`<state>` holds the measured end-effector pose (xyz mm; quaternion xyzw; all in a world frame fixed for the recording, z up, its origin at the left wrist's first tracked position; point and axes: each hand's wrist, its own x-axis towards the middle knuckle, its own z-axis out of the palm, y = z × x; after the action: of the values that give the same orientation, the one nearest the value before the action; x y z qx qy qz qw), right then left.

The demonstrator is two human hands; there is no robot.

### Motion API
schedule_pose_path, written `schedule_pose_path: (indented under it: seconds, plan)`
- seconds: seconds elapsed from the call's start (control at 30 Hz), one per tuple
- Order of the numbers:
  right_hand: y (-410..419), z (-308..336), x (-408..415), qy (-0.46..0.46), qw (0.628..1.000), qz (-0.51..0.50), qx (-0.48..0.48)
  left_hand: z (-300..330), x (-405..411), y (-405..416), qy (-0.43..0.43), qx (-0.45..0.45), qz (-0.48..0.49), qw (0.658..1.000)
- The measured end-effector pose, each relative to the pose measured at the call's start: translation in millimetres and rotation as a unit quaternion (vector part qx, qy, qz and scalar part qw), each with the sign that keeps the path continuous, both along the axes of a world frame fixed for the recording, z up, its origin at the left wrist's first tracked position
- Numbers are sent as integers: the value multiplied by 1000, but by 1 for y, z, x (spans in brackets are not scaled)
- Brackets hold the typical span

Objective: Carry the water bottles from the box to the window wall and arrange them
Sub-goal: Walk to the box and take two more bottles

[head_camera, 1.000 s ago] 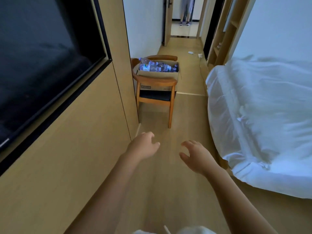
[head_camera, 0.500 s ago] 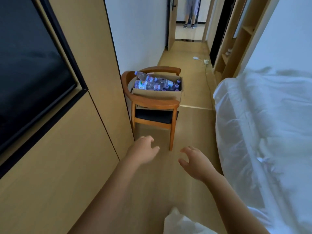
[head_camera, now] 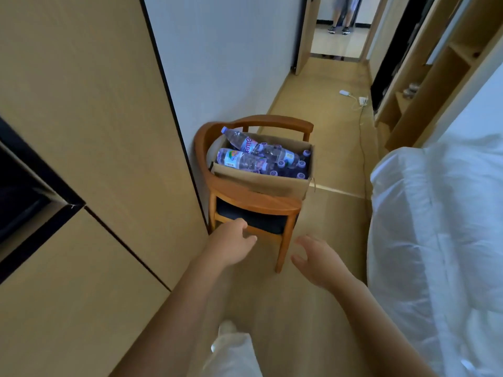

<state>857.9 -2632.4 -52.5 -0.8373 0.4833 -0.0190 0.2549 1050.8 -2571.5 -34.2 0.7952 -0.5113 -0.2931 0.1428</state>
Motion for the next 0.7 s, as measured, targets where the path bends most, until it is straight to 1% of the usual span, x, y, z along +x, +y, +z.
schedule_pose_path:
  seconds: [0.23, 0.33, 0.43, 0.5, 0.6, 0.7]
  plan:
    - [-102, -13, 52, -20, 999, -27, 10, -19, 66, -116, -32, -1, -18, 999]
    - [-146, -12, 78, -15, 999, -40, 22, -19, 96, -167, -32, 5, -39, 999]
    - [-185, -12, 104, 0, 998, -58, 18, -18, 124, -215, -63, 7, -68, 996]
    - [-207, -15, 117, -3, 997, -72, 23, -21, 137, -242, -82, 17, -88, 993]
    - [-231, -22, 128, -4, 997, -67, 32, -30, 148, -272, -94, 36, -106, 989]
    - [-254, -29, 133, 2, 997, -68, 43, -45, 154, -296, -100, 33, -120, 987]
